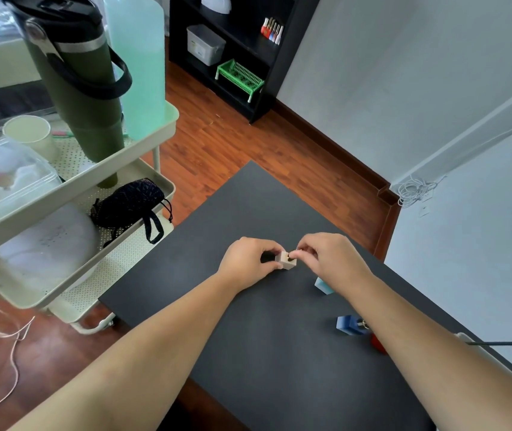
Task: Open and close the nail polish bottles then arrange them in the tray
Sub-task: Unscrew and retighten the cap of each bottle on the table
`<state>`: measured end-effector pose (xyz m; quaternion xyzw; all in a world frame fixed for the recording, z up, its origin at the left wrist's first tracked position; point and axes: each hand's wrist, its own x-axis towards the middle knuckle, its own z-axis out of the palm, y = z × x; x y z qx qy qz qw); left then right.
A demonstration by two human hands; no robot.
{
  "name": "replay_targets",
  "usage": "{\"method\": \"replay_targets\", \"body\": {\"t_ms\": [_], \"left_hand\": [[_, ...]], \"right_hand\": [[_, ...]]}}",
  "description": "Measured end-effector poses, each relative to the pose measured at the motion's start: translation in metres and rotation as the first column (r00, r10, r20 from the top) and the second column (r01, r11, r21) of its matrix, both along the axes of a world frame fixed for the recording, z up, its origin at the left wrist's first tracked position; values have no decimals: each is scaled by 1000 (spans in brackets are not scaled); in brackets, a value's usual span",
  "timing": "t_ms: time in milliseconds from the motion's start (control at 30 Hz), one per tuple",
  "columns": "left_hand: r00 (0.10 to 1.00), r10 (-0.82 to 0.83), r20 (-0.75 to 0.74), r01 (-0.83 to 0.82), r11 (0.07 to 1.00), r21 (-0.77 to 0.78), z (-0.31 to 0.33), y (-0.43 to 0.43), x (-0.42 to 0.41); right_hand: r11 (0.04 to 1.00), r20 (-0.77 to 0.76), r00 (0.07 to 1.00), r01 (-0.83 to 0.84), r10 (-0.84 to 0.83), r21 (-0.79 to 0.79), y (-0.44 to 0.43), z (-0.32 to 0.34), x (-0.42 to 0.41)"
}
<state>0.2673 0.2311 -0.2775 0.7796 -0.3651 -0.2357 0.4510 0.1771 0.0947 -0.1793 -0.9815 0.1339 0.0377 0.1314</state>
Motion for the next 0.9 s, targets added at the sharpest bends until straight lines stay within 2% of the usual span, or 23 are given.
{"method": "replay_targets", "body": {"t_ms": [100, 200, 267, 400, 533, 633, 900], "left_hand": [[1000, 1, -5, -1, 1000, 0, 0, 1, 0], [1000, 3, 3, -3, 1000, -2, -1, 0, 0], [1000, 1, 9, -1, 1000, 1, -1, 0, 0], [1000, -8, 27, 8, 1000, 2, -2, -1, 0], [1000, 4, 6, -4, 1000, 2, -2, 0, 1], [1000, 4, 17, -4, 1000, 8, -2, -1, 0], [999, 19, 28, -19, 1000, -2, -3, -1, -2]], "right_hand": [[997, -3, 998, 59, -59, 57, -3, 4, -2], [990, -72, 997, -1, 11, 140, -6, 9, -4], [991, -47, 998, -41, 47, 126, -4, 7, -3], [999, 2, 1000, -1, 1, 54, 2, 5, 1], [995, -84, 996, -36, 44, 91, 0, 13, 7], [997, -85, 994, -73, 75, 34, -2, 9, 7], [998, 21, 1000, 19, -20, 54, 7, -3, -1]]}}
